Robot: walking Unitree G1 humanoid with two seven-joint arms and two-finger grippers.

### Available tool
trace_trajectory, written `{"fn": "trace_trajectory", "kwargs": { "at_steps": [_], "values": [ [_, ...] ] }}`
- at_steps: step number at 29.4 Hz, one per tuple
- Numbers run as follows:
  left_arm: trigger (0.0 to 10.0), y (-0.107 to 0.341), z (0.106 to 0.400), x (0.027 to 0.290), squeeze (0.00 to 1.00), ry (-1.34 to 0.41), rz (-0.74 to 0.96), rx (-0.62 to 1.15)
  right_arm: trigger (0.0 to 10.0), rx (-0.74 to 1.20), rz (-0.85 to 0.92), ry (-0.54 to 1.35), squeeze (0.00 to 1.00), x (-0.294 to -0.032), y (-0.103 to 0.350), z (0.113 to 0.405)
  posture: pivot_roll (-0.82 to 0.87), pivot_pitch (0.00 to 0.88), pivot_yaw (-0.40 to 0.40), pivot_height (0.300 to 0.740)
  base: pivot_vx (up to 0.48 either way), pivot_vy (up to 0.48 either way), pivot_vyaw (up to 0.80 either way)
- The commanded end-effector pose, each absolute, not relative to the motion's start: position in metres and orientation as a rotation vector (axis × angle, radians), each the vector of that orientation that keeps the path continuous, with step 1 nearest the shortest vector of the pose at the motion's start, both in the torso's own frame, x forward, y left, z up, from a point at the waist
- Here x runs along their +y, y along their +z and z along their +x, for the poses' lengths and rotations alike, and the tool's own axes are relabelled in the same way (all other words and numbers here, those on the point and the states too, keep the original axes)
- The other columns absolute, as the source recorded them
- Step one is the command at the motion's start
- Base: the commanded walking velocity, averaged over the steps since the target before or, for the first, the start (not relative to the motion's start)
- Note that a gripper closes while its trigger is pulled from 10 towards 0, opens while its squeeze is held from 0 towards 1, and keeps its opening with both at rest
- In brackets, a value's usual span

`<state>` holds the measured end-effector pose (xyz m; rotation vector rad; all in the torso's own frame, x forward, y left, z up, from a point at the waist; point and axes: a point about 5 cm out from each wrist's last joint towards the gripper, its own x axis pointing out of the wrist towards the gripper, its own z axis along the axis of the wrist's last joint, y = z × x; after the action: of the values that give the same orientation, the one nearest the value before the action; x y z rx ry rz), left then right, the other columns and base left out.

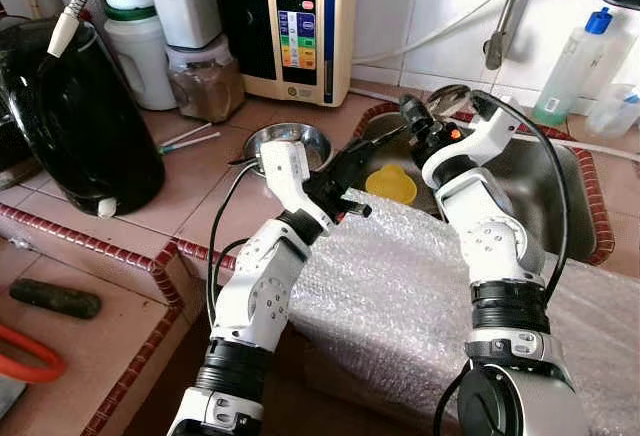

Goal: Kitchen organization

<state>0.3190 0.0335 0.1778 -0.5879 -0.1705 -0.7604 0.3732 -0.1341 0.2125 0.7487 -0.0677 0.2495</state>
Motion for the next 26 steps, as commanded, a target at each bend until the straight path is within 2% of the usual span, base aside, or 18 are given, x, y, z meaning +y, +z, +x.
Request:
{"fn": "trace_trajectory", "kwargs": {
  "at_steps": [1,26],
  "values": [
    [0.0,0.1827,0.3178,0.0281,0.0,-0.768,-0.599,-0.186,0.0,-0.087,0.731,0.219,0.0,-0.1388,0.2194,0.3764,-0.07,0.0,0.035,0.74,0.0,0.0,0.0],
    [0.0,0.1764,0.3196,0.0283,0.0,-0.753,-0.558,-0.163,0.0,-0.055,0.714,0.15,0.0,-0.1453,0.2096,0.3786,-0.07,0.0,0.037,0.74,0.0,0.0,0.0]
  ]
}}
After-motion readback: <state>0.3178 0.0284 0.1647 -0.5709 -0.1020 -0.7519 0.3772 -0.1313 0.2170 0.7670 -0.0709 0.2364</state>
